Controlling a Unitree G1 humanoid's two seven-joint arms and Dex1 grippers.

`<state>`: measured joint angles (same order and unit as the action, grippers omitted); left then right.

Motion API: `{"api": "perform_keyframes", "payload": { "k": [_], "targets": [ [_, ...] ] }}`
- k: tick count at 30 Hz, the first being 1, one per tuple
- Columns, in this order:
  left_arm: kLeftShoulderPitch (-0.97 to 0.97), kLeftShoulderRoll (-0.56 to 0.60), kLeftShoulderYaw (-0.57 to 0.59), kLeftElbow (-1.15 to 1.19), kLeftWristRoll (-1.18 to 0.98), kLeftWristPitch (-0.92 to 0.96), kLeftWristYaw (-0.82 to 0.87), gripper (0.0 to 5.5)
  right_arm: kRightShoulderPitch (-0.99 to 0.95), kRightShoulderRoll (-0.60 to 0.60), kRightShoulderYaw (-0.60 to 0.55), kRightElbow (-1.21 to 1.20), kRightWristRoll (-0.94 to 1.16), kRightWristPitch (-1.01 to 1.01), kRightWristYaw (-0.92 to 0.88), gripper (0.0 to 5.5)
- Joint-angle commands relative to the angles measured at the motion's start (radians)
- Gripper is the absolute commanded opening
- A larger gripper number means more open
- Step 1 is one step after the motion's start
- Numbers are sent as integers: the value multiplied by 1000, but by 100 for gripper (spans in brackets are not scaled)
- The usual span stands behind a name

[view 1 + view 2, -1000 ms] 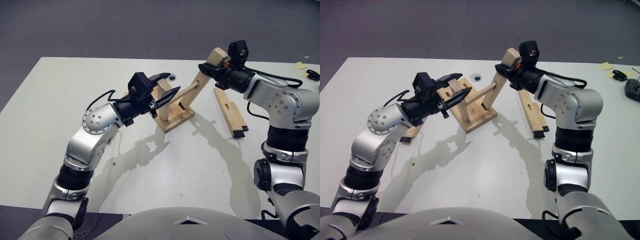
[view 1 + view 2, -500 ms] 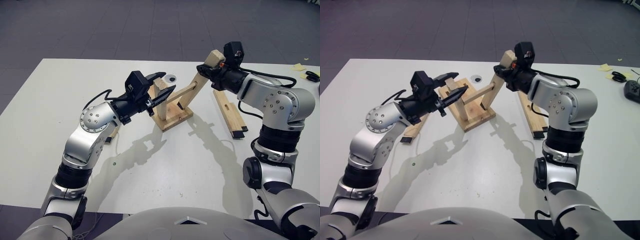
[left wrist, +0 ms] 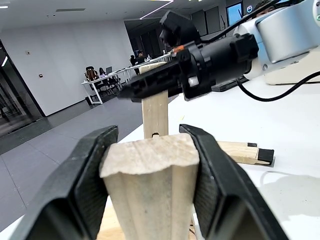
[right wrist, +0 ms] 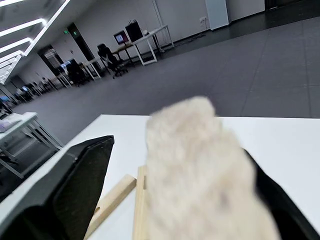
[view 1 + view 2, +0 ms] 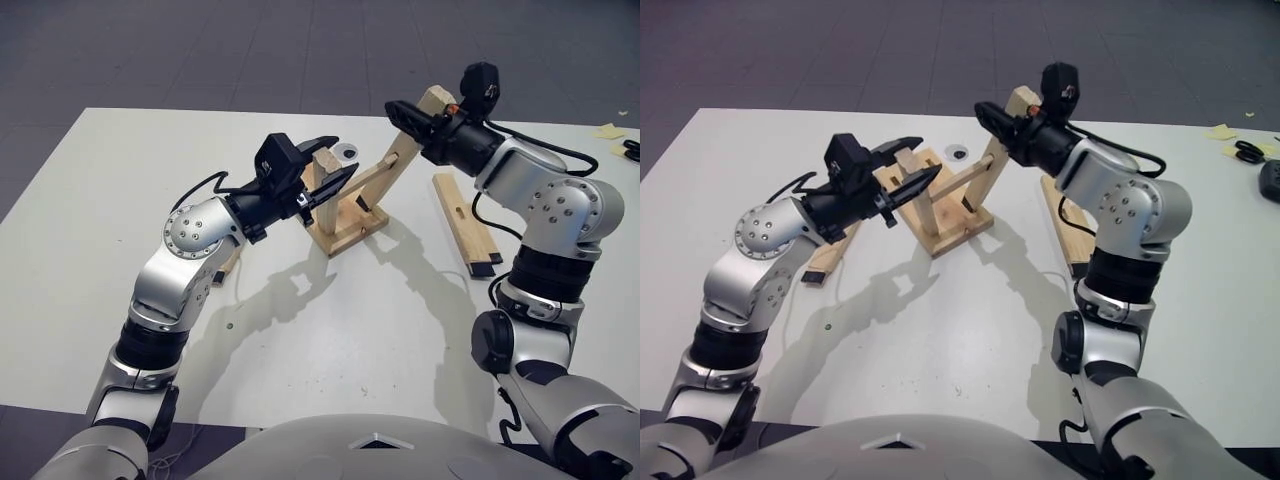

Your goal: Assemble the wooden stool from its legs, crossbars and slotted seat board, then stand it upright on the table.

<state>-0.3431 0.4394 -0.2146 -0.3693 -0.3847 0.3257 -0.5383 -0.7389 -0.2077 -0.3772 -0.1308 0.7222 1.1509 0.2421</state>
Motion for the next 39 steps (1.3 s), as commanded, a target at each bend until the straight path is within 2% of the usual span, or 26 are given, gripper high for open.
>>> {"api": "perform_keyframes", "payload": {
  "k": [1,10,15,18,22,31,39],
  "targets": [
    [35,-11,-27,49,3,89,-19,268,-121,16,-78,-11,111,-33,-11,408],
    [-14,-35,61,-35,-120,185,-49,409,-139,12,-87,-7,162,-89,-82,539],
    [-15,-47,54,-39,-110,192,-41,493,-101,17,-80,-27,175,-108,-107,540],
    [-4,-49,52,-48,-99,190,-32,538,-17,-23,-67,-50,172,-132,-50,540],
    [3,-54,65,-60,-111,196,-27,538,103,-98,-42,-55,129,-196,50,540],
    [-25,-85,104,-67,-153,220,-19,395,211,-126,67,-59,88,-266,146,540],
    [-22,-83,98,-61,-152,218,-24,261,244,-112,103,-47,70,-310,139,418]
  ]
}}
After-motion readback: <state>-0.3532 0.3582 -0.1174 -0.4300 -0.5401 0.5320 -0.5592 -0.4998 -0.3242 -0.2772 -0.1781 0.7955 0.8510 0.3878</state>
